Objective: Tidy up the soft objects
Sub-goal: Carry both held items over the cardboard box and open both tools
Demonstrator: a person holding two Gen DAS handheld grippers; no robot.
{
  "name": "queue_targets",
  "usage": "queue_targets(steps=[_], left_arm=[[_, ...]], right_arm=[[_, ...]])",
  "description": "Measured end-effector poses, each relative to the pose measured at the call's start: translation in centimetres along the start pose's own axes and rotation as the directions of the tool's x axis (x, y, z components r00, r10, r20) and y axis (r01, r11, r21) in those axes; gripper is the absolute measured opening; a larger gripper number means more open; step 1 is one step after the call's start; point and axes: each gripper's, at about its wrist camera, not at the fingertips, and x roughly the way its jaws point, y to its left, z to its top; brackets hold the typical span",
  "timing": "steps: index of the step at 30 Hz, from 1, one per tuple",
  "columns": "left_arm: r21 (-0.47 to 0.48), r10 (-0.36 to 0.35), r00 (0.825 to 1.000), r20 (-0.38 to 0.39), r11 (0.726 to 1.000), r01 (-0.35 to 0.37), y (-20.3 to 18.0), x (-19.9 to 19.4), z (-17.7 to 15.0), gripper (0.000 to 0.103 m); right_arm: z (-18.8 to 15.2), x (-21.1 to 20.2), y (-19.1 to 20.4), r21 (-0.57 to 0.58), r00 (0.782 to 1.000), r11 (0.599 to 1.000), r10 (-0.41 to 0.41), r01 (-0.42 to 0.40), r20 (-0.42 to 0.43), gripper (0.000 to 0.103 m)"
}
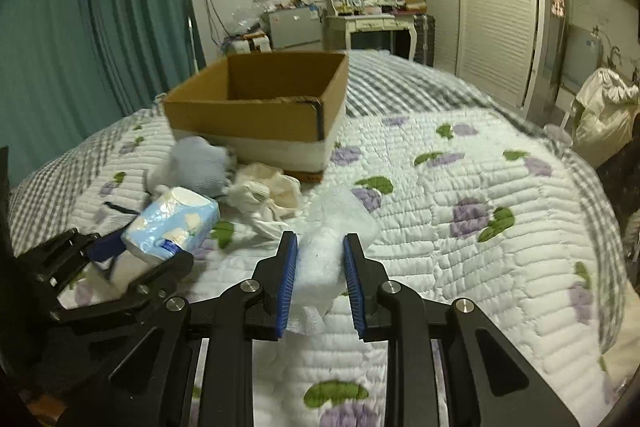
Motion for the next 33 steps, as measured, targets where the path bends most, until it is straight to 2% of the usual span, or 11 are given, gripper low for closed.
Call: queue_targets(steps=[4,8,13,16,20,23,28,31,32,33], left_arm=[[-0.001,-0.003,0.996,0.089,1.000,0.003,0.6,-4.0,3.0,0.051],[-0.018,-0.013,0.986,0.165,1.000,0.016,2.4,-6.4,7.2,0.051],[-0.018,0.004,0.972,0.233,1.000,0.000,4.8,-5.5,12.4,0.051],[-0.022,0.023,0.970,0.242,1.000,-0.018,6.0,-2.5,14.7,0.051],[-0.038,0.012,0.977,0.211,0.999,-0.004,7.4,3.4,16.4,0.051],[-0.020,0.015,0.984,0.177,1.000,-0.012,7.9,8.4,16.9,0.051],[-0.015,0.020,0.993,0.119,1.000,-0.018,8.8,13.5,16.5,0.051],[-0.011,0.035,0.996,0.087,0.999,-0.035,8.8,14.6,15.9,0.055],[-0.005,0.066,0.996,0.067,0.998,-0.066,8.5,14.7,15.7,0.065],[-0.002,0.105,0.992,0.064,0.995,-0.105,8.5,14.6,15.6,0.079]], right_arm=[[1.7,-3.3,1.0,-0.027,0.999,0.999,0.029,-0.027,0.044,0.024],[6.1,-6.2,2.1,-0.063,0.988,0.995,0.088,-0.080,0.124,0.024],[12.8,-6.2,3.3,-0.116,0.973,0.986,0.139,-0.119,0.183,0.024],[16.7,-3.6,4.0,-0.139,0.969,0.981,0.161,-0.136,0.188,0.024],[19.8,1.4,4.7,-0.162,0.975,0.980,0.144,-0.116,0.172,0.024],[21.0,6.3,4.4,-0.146,0.980,0.981,0.147,-0.126,0.138,0.023],[20.8,13.7,3.0,-0.102,0.987,0.986,0.138,-0.130,0.079,0.024],[20.1,15.6,1.6,-0.066,0.986,0.986,0.157,-0.152,0.064,0.025],[19.9,15.8,1.1,-0.059,0.987,0.987,0.151,-0.147,0.059,0.031],[19.7,15.6,0.8,-0.055,0.989,0.989,0.138,-0.135,0.057,0.042]])
